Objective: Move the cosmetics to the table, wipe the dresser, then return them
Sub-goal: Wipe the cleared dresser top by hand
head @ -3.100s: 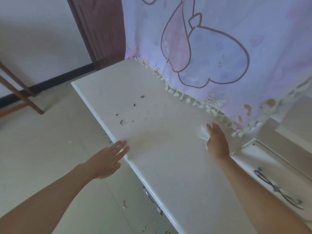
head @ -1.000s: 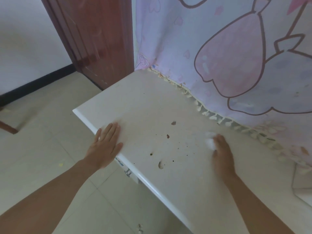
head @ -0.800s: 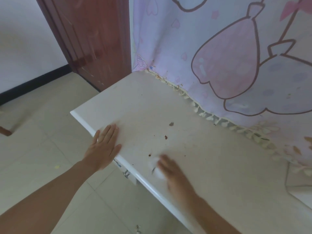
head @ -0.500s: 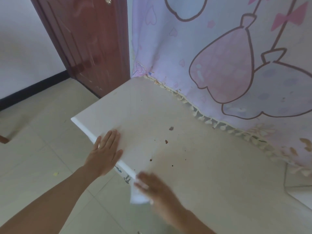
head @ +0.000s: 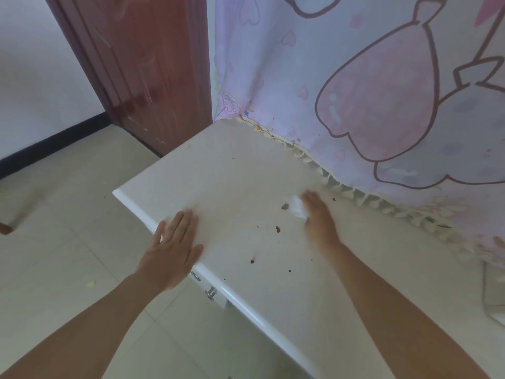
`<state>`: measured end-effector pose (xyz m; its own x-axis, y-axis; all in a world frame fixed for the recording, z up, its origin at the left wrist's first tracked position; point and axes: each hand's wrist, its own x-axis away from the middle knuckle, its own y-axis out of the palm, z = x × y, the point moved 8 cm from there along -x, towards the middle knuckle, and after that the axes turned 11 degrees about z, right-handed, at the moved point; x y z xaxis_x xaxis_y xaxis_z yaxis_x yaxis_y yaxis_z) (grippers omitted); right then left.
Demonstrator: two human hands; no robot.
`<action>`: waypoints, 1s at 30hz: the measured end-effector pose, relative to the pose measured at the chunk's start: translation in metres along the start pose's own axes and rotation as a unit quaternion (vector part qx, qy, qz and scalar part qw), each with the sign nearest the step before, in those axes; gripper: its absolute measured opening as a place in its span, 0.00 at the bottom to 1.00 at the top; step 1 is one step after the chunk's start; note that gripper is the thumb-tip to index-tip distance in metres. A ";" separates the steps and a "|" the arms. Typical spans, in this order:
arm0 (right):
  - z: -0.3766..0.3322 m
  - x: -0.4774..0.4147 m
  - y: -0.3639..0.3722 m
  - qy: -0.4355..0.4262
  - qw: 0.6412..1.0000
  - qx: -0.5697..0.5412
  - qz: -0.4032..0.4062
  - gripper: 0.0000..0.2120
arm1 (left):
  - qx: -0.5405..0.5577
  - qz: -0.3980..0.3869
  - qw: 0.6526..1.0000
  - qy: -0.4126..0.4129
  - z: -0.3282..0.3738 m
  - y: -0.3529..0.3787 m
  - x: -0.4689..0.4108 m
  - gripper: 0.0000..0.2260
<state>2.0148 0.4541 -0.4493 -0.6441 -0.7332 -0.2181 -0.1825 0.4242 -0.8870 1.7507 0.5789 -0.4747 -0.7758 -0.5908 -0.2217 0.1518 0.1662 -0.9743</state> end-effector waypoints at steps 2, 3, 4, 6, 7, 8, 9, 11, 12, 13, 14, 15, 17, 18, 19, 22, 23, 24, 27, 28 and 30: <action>-0.043 0.015 0.018 -0.085 0.995 -0.020 -0.054 0.31 | 0.015 -0.006 1.000 -0.005 0.000 0.001 0.002 0.28; -0.065 0.028 0.027 -0.131 0.988 -0.030 -0.081 0.31 | 0.019 -0.010 1.000 -0.008 -0.001 0.002 0.003 0.28; -0.084 0.046 0.037 -0.175 0.978 -0.039 -0.101 0.30 | 0.017 -0.012 1.000 -0.007 -0.001 0.004 0.003 0.29; -0.119 0.090 0.049 -0.263 0.954 -0.055 -0.131 0.25 | 0.010 -0.021 1.000 -0.002 -0.002 0.009 0.003 0.29; -0.135 0.116 0.053 -0.306 0.938 -0.070 -0.147 0.22 | 0.007 -0.022 1.000 0.001 -0.003 0.009 0.002 0.29; -0.149 0.142 0.055 -0.359 0.918 -0.084 -0.148 0.19 | 0.009 -0.024 1.000 0.004 -0.001 0.008 0.002 0.31; -0.161 0.165 0.055 -0.410 0.897 -0.094 -0.135 0.17 | 0.009 -0.016 1.000 0.007 0.000 0.006 0.001 0.34; -0.177 0.193 0.048 -0.458 0.876 -0.113 -0.102 0.11 | 0.050 0.001 0.999 0.015 -0.001 0.012 0.007 0.39; -0.178 0.193 0.042 -0.446 0.880 -0.134 -0.088 0.10 | 0.069 -0.013 0.997 0.016 0.000 0.014 0.007 0.40; -0.175 0.185 0.034 -0.417 0.893 -0.154 -0.066 0.10 | 0.070 -0.019 0.997 0.012 0.001 0.013 0.005 0.40; -0.165 0.170 0.026 -0.368 0.912 -0.177 -0.052 0.13 | 0.049 -0.023 0.998 0.012 0.001 0.012 0.004 0.37; -0.151 0.151 0.014 -0.311 0.928 -0.199 -0.044 0.18 | 0.035 -0.031 0.999 0.009 0.000 0.011 0.003 0.34; -0.106 0.110 -0.018 -0.190 0.950 -0.246 0.009 0.29 | 0.036 -0.037 0.999 -0.006 -0.003 0.008 0.002 0.29; -0.076 0.092 -0.034 -0.131 0.959 -0.248 0.045 0.30 | 0.036 -0.035 0.999 -0.006 -0.002 0.007 0.002 0.29; -0.047 0.076 -0.051 -0.075 0.966 -0.236 0.079 0.29 | 0.033 -0.032 0.999 -0.006 -0.002 0.004 0.003 0.29; 0.047 0.047 -0.082 0.109 0.976 -0.104 0.158 0.22 | 0.012 0.003 1.000 0.000 0.000 -0.001 0.001 0.29; 0.075 0.048 -0.083 0.166 0.973 -0.044 0.156 0.21 | 0.008 0.007 1.000 0.004 0.001 -0.002 0.001 0.28; 0.096 0.052 -0.079 0.212 0.967 -0.002 0.143 0.21 | 0.008 0.010 1.000 0.007 0.002 -0.002 0.001 0.28; 0.103 0.053 -0.053 0.217 0.968 0.072 0.102 0.21 | 0.012 0.027 1.000 0.009 0.001 -0.005 0.001 0.26; 0.096 0.046 -0.046 0.192 0.973 0.088 0.092 0.21 | 0.013 0.027 0.999 0.011 0.001 -0.004 0.001 0.26; 0.080 0.023 -0.036 0.158 0.978 0.109 0.079 0.23 | 0.015 0.023 1.000 0.014 0.000 -0.003 0.002 0.26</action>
<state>2.0661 0.3789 -0.4547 -0.8557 -0.4514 -0.2531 0.0785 0.3702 -0.9256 1.7490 0.5774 -0.4718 -0.7845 -0.5604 -0.2654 0.2055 0.1688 -0.9640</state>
